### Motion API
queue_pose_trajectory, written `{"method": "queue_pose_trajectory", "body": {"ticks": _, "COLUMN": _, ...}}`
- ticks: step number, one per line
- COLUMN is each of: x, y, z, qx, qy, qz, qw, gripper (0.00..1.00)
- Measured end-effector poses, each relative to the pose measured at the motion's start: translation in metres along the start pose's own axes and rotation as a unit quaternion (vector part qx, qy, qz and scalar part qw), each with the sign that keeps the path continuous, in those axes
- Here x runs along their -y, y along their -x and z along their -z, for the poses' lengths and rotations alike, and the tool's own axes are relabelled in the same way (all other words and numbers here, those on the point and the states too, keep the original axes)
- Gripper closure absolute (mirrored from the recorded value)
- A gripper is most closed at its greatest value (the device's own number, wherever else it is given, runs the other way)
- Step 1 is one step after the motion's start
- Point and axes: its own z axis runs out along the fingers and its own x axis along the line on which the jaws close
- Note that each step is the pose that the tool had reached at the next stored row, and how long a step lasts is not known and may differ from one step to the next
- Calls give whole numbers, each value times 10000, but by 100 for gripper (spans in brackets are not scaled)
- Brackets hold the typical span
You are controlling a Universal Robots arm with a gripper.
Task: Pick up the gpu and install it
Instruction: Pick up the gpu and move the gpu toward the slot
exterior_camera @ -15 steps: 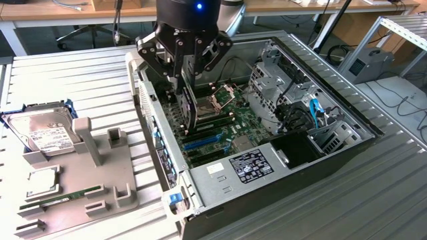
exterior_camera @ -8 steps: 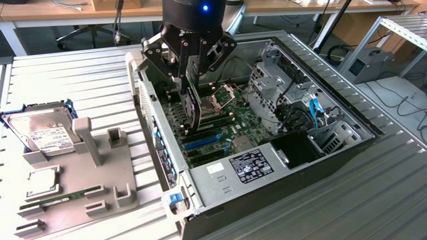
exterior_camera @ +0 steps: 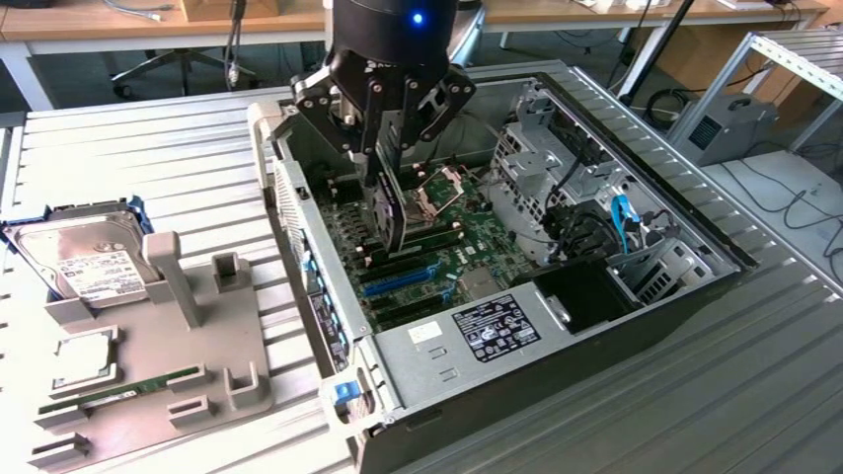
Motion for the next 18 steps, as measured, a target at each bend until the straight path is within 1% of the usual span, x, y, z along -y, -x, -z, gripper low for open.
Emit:
{"method": "queue_pose_trajectory", "body": {"ticks": 4, "x": 0, "y": 9, "z": -49, "qx": 0, "qy": -6, "qz": 0, "qw": 10000, "gripper": 74}}
{"method": "queue_pose_trajectory", "body": {"ticks": 12, "x": 2, "y": 31, "z": -130, "qx": 2, "qy": -28, "qz": 1, "qw": 10000, "gripper": 74}}
{"method": "queue_pose_trajectory", "body": {"ticks": 14, "x": 0, "y": 53, "z": -155, "qx": 3, "qy": -41, "qz": 2, "qw": 10000, "gripper": 74}}
{"method": "queue_pose_trajectory", "body": {"ticks": 18, "x": -1, "y": 85, "z": -179, "qx": 3, "qy": -54, "qz": 4, "qw": 10000, "gripper": 74}}
